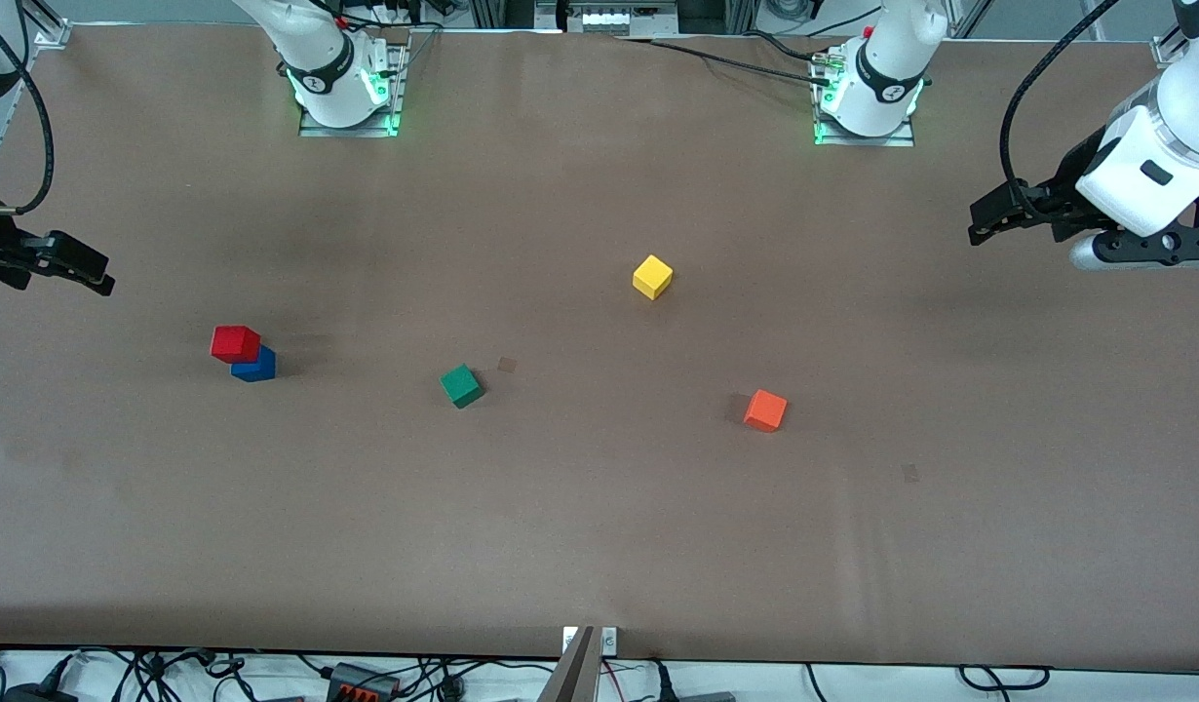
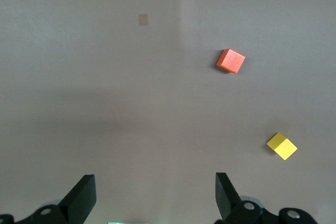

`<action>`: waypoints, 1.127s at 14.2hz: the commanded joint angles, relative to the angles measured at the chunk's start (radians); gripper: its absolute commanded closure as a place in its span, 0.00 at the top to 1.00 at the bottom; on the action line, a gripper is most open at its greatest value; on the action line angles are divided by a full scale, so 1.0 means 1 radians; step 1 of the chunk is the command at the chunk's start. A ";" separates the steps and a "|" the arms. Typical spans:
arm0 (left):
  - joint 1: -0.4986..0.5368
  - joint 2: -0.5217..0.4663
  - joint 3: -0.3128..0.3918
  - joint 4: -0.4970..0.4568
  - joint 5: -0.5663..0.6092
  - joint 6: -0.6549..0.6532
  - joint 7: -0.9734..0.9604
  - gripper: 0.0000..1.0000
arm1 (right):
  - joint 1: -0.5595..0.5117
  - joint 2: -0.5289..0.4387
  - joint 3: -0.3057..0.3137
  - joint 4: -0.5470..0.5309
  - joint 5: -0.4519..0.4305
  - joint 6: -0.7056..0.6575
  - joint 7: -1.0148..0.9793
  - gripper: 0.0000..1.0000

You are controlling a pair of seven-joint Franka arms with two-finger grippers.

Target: Pass red block to right arm, stack on blue

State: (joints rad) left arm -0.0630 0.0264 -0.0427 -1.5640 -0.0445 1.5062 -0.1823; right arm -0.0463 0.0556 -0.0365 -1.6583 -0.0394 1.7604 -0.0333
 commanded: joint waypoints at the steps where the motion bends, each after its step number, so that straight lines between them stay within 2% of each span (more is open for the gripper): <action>1: 0.006 0.024 0.001 0.041 0.005 -0.023 -0.012 1.00 | 0.008 -0.026 0.012 -0.029 -0.010 0.008 0.013 1.00; 16: 0.023 0.033 0.007 0.039 0.000 -0.003 -0.009 1.00 | 0.023 -0.029 0.012 -0.001 -0.013 -0.059 0.007 1.00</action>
State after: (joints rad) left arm -0.0486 0.0370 -0.0346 -1.5610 -0.0445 1.5110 -0.1856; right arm -0.0258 0.0404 -0.0271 -1.6579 -0.0394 1.7166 -0.0325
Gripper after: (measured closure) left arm 0.000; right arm 0.000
